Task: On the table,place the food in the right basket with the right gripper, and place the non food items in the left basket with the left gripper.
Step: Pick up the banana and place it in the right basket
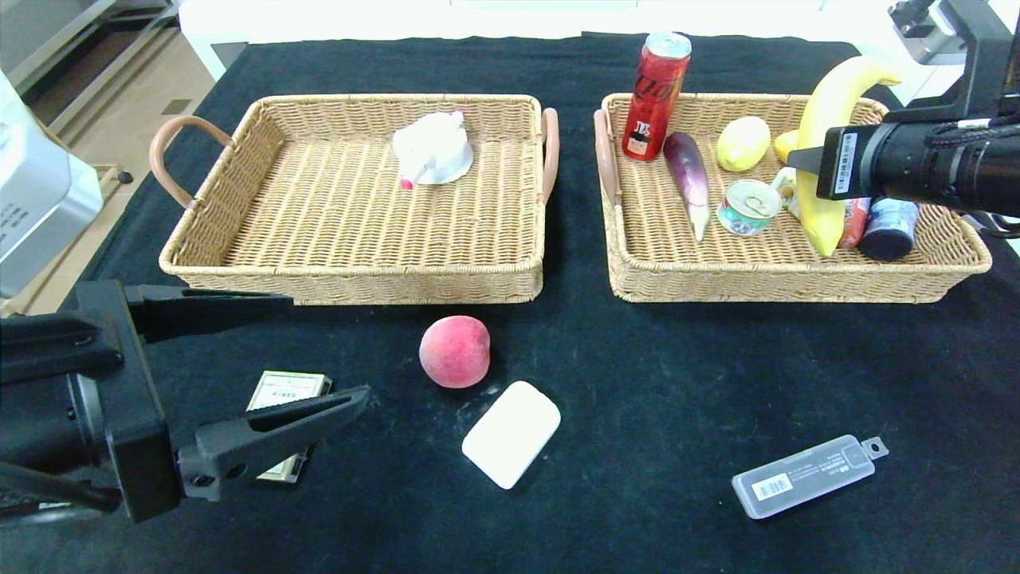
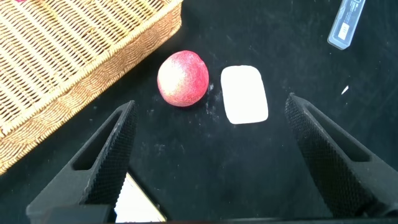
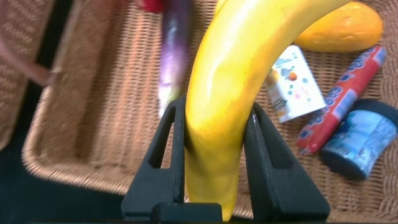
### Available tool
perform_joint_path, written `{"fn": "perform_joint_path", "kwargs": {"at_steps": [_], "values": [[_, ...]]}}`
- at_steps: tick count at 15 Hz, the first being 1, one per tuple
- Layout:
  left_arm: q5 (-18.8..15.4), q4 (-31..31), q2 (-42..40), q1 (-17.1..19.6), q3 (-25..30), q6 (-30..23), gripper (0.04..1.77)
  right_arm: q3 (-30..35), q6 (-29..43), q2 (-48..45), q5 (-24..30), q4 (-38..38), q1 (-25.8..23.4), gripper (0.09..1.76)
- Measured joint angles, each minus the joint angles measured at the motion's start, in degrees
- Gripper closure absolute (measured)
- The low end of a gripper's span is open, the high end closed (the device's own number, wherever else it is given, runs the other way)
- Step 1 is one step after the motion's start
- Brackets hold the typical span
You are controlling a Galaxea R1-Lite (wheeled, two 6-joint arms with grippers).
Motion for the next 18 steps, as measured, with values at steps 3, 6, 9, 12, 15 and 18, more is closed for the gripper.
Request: {"fn": "perform_joint_path", "kwargs": {"at_steps": [3,6,9,12,15,18], "values": [[0.00,-0.01,0.00,0.00,0.00,0.00,0.09,-4.13,0.02,3.55,0.02,-0.02,-2.84,1.22],[0.00,-0.01,0.00,0.00,0.01,-0.02,0.09,-8.18,0.05,6.73,0.05,-0.02,-4.84,1.22],[-0.02,-0.01,-0.02,0.00,0.06,0.00,0.09,-11.35,0.05,9.46,1.63,0.02,-6.36,1.22],[-0.07,-0.01,-0.02,0.00,0.06,0.02,0.09,-12.13,0.02,10.61,1.95,0.07,-6.85,1.22],[-0.07,0.00,-0.05,0.00,0.09,0.00,0.09,-12.24,0.11,10.84,2.04,0.00,-7.02,0.91],[-0.07,-0.01,-0.27,0.00,0.09,0.00,0.09,-12.26,0.26,10.93,2.04,0.02,-7.24,0.67]]}}
